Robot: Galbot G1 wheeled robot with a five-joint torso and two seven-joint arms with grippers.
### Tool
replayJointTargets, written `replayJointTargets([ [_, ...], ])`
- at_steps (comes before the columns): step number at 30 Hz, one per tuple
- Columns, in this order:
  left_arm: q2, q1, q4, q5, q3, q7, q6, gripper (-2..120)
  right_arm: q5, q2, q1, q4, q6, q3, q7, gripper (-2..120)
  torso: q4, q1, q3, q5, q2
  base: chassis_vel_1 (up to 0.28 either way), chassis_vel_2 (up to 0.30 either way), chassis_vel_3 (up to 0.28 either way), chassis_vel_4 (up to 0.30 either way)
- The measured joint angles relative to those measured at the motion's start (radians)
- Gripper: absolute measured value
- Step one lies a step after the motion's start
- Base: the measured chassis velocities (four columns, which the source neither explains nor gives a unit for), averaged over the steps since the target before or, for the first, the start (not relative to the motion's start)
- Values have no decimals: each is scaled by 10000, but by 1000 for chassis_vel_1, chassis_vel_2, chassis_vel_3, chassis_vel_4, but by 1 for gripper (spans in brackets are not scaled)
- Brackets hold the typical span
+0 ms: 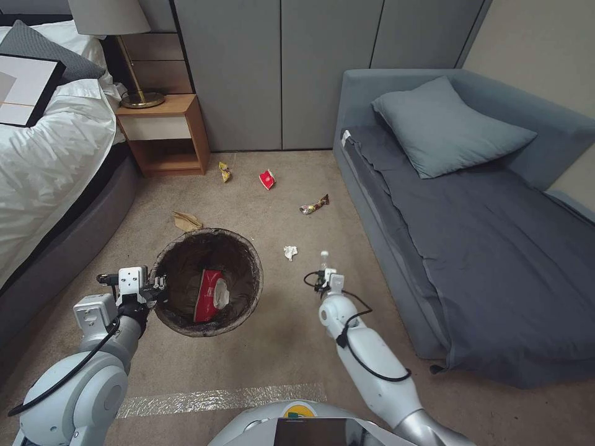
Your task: Pick up the trash bin, then pick up the garbage from the floor and place it into the trash bin.
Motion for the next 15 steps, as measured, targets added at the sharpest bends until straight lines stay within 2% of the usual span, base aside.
replayJointTargets([
  [1,19,9,-7,-8,-4,0,0,3,124,-304,-69,593,-96,-2,-119,26,1,0,0,2,0,0,0,0,0],
  [3,19,9,-7,-8,-4,0,0,3,124,-304,-69,593,-96,-2,-119,26,1,0,0,2,0,0,0,0,0],
  [4,36,10,-8,-12,-5,1,0,3,181,-556,-129,1067,-143,3,-276,26,1,0,0,0,0,0,0,0,0],
  [5,77,7,-8,-19,-5,0,2,3,296,-1195,-269,2414,-288,52,-763,26,1,0,0,1,0,0,0,0,0],
  [6,94,7,-9,-22,-1,1,4,3,509,-1623,-320,3235,-407,99,-1021,26,2,0,0,0,0,0,0,0,0],
  [7,94,7,-9,-22,-1,1,4,3,509,-1623,-320,3235,-407,99,-1021,26,2,0,0,0,0,0,0,0,0],
  [9,113,7,-9,-23,24,0,12,3,915,-2281,-356,4230,-564,152,-1384,26,3,0,0,2,0,0,0,0,0],
  [11,116,8,-10,-23,33,1,15,3,1002,-2449,-360,4430,-606,173,-1464,26,2,0,-1,2,0,0,0,0,0],
  [14,147,6,-9,-18,72,-2,24,3,1498,-3532,-366,5606,-787,274,-2039,26,-1,0,0,0,0,0,0,0,0],
  [15,147,6,-9,-18,72,-2,24,3,1498,-3532,-366,5606,-787,274,-2039,26,-1,0,0,0,0,0,0,0,0],
])
